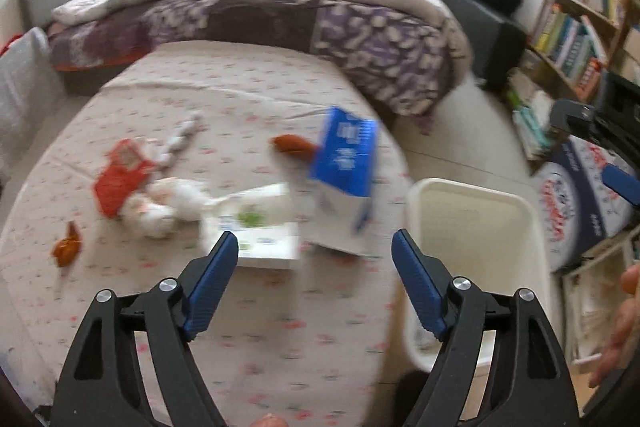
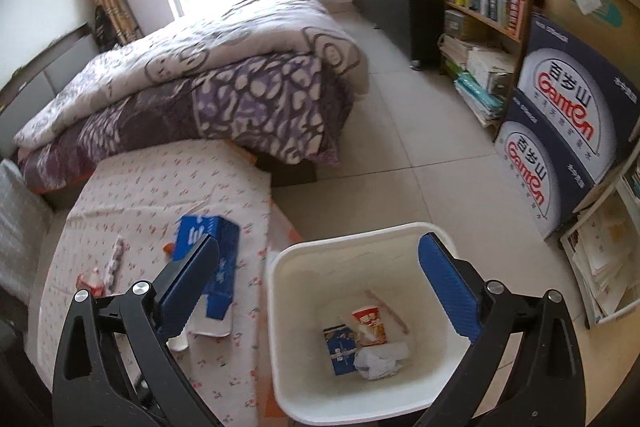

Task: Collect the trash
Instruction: 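Grasp the orange peel on the tablecloth with the left gripper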

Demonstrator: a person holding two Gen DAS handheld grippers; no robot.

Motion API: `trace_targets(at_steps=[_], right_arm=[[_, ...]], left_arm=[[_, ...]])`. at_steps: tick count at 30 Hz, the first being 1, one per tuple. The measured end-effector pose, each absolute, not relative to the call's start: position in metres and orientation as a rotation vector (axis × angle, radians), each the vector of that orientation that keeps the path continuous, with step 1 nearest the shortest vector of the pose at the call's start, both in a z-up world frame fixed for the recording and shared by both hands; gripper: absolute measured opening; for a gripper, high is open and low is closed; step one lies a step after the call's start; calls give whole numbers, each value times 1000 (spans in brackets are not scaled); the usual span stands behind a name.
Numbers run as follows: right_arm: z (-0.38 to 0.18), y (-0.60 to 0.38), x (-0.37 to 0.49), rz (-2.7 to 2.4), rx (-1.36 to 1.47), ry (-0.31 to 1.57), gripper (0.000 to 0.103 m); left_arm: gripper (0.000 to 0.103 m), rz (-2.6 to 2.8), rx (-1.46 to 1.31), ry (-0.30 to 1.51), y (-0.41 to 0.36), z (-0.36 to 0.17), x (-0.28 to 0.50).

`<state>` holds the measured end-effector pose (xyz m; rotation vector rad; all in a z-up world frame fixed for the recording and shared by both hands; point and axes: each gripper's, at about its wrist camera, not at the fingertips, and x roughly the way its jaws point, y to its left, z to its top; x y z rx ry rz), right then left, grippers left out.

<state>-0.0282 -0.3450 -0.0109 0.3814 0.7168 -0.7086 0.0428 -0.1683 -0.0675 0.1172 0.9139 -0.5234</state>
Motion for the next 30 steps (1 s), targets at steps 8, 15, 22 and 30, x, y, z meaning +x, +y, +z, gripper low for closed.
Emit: trace_targets(at_steps=[8, 15, 22, 30], right_arm=[[-25, -301, 4, -611, 333, 793, 96], [-38, -276, 29, -537, 356, 848, 96], [-59, -248, 54, -487, 326, 920, 96], [-97, -225, 71, -402, 411, 1054, 96]], left_arm=[[88, -294, 174, 1005, -104, -96, 91], [88, -100, 171, 1098, -31, -122, 136], [88, -80, 159, 1127, 14, -146, 169], [83, -115, 100, 1194, 34, -177, 184]])
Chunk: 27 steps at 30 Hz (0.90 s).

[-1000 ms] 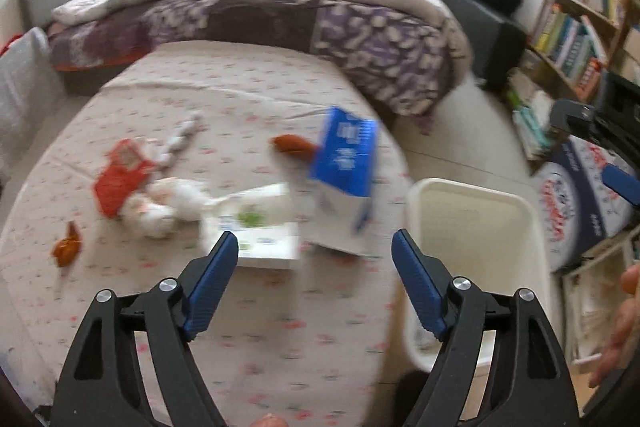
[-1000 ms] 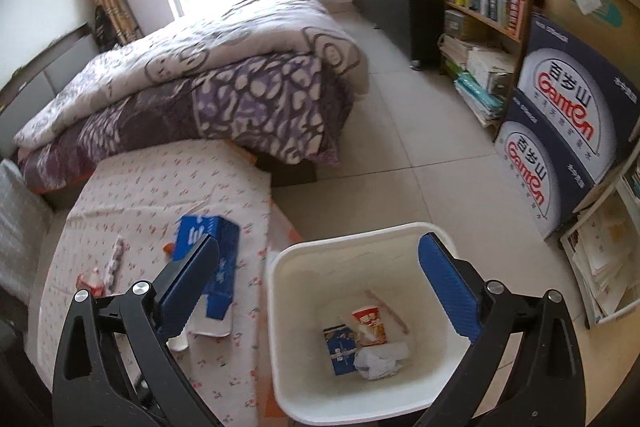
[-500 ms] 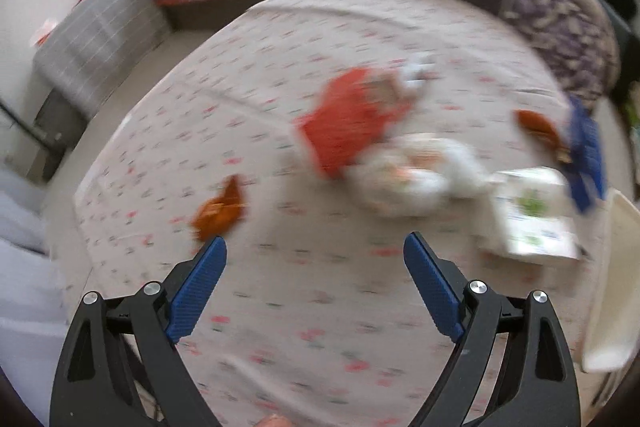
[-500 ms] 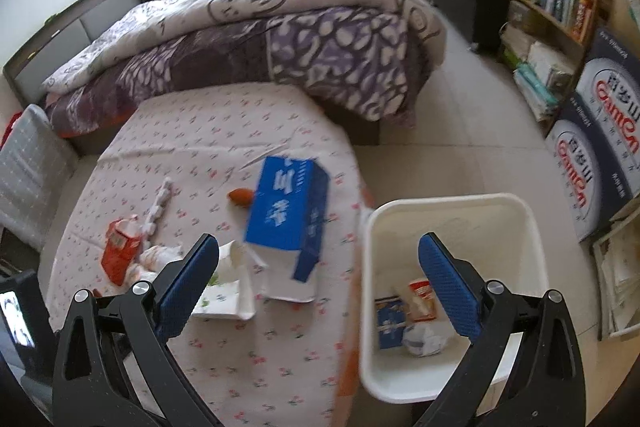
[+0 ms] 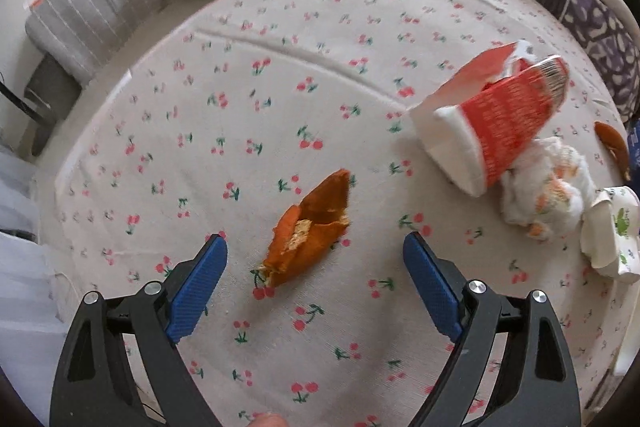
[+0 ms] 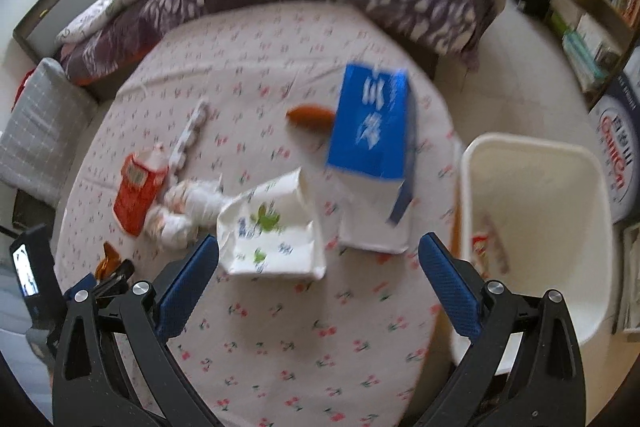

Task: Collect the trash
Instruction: 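Grasp the orange peel on the tablecloth with the left gripper, then grasp the white wrapped bundle with the right gripper while left holds the orange peel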

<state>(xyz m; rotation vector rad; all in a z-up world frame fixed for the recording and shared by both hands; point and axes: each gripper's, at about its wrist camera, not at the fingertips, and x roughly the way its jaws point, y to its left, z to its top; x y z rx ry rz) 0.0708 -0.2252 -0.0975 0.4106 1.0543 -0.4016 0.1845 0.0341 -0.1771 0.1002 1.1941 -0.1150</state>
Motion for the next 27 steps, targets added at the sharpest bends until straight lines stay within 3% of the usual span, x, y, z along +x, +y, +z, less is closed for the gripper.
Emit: trace_targets(at_steps=[2, 6, 14, 23, 27], right_arm=[[-106, -221, 74, -385, 439, 1087, 96], [-110, -214, 77, -379, 446, 1090, 96], [-113, -185, 96, -309, 326, 1080, 96], [-132, -113, 137, -169, 51, 1057, 95], [-146, -87, 151, -160, -68, 1045, 91]], left_arm=[[76, -136, 36, 1195, 42, -180, 186], [37, -153, 12, 1176, 46, -173, 187], [28, -161, -32, 1199, 62, -168, 181], [27, -138, -172, 1152, 111, -134, 172], [27, -145, -180, 1136, 123, -124, 165]])
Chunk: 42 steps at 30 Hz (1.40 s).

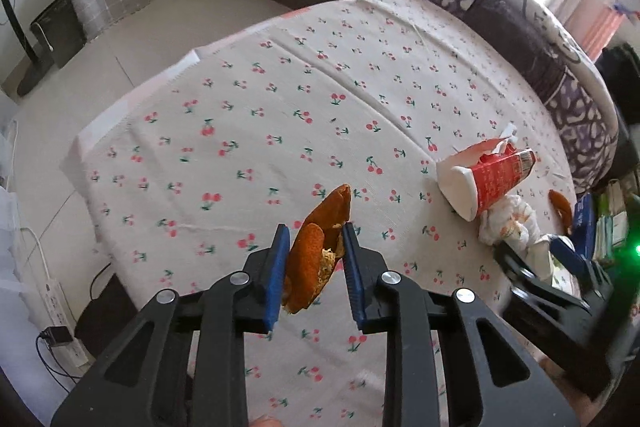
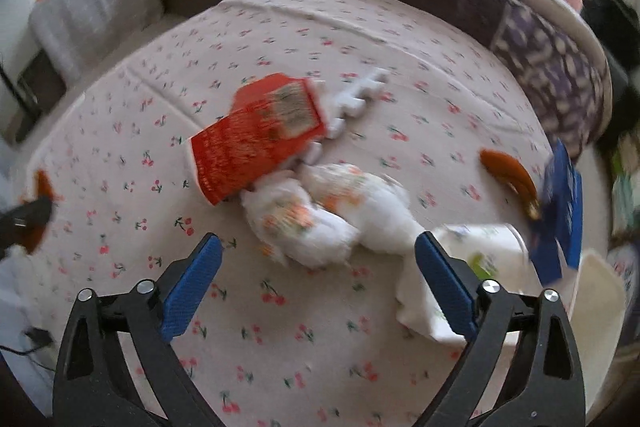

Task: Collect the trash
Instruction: 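Grasp the white wrapped bundle with the right gripper while left holds the orange peel, then carry the white bundle into the bin with the right gripper while left carries the peel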

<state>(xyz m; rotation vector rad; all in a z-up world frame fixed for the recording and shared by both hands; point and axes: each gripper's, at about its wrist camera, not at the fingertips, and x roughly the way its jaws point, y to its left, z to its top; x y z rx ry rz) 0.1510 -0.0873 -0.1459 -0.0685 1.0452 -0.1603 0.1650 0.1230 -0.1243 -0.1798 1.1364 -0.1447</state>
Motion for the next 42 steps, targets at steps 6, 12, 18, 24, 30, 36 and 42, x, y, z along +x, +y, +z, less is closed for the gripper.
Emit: trace_targets(at_steps=[6, 12, 18, 24, 30, 36, 42], right_arm=[[-169, -69, 160, -232, -250, 1036, 75], [-151, -82, 156, -193, -117, 988, 42], [-108, -108, 146, -79, 198, 912, 41], [-74, -116, 129, -31, 277, 831, 41], [-56, -122, 114, -30, 256, 796, 41], [-47, -132, 100, -51, 224, 790, 41], [-44, -150, 88, -93, 208, 791, 42]], left_arm=[[27, -162, -177, 1128, 131, -118, 158], [27, -150, -187, 1115, 132, -115, 157], [27, -151, -181, 1058, 124, -99, 151], [27, -156, -170, 988, 110, -78, 145], [27, -172, -170, 947, 95, -64, 140], [27, -197, -152, 943, 76, -61, 136], [27, -234, -124, 937, 53, -57, 130]])
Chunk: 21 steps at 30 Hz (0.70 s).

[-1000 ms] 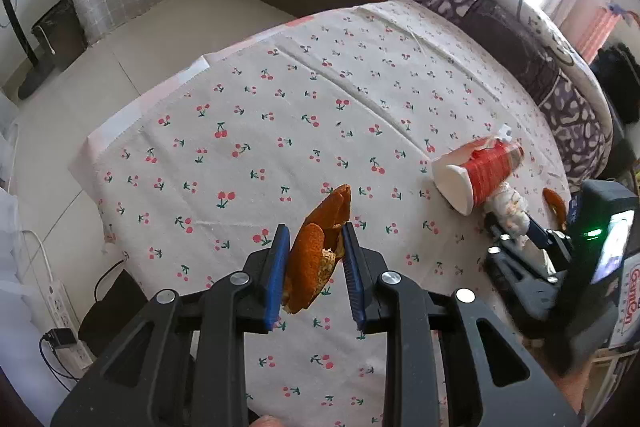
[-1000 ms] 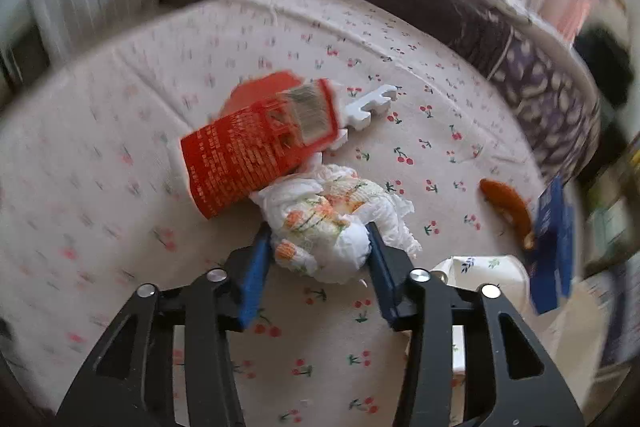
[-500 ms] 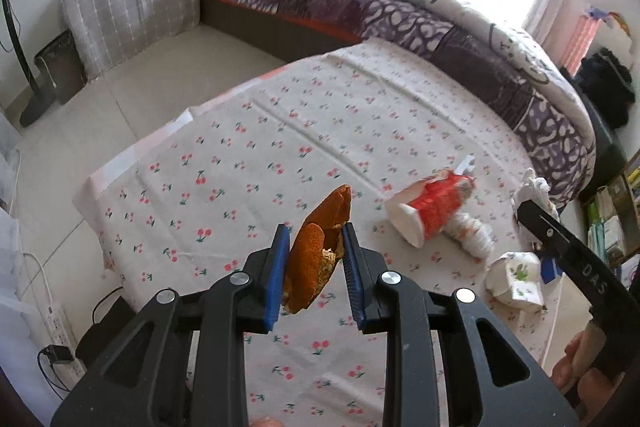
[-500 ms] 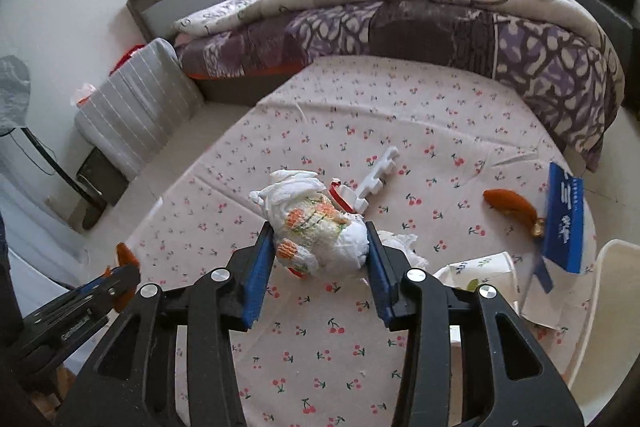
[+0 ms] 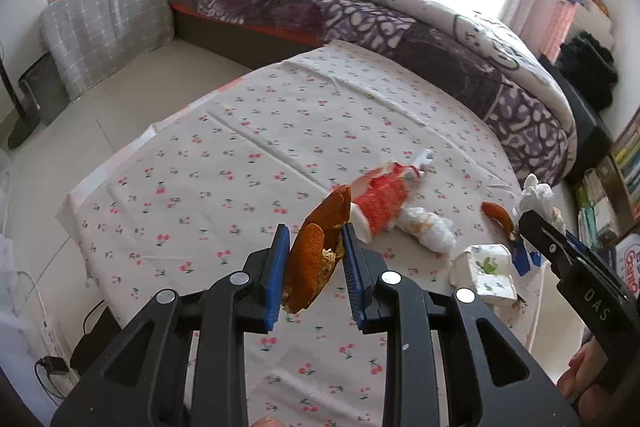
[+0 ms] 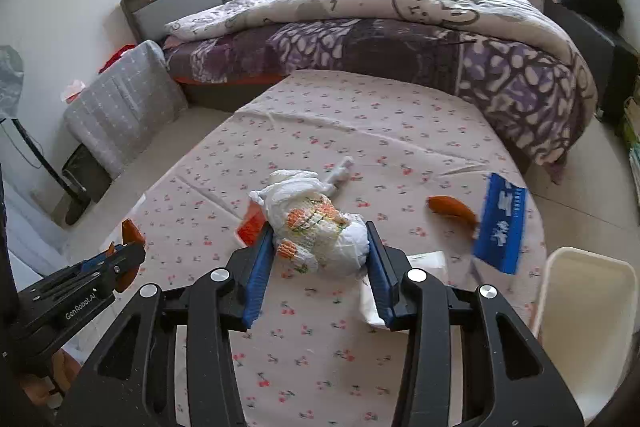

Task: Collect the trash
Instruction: 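Carry the white bundle into the bin with the right gripper while left carries the peel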

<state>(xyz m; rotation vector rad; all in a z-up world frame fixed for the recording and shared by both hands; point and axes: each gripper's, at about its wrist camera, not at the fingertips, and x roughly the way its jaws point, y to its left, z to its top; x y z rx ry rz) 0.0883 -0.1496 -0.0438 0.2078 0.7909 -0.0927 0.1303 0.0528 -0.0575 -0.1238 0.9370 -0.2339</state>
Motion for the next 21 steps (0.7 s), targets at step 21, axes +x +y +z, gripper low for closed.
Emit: trace_targets(at_steps=[21], right_arm=[[-36, -228, 47, -239, 208, 813, 42]], left_arm=[[27, -376, -20, 921, -43, -52, 101]])
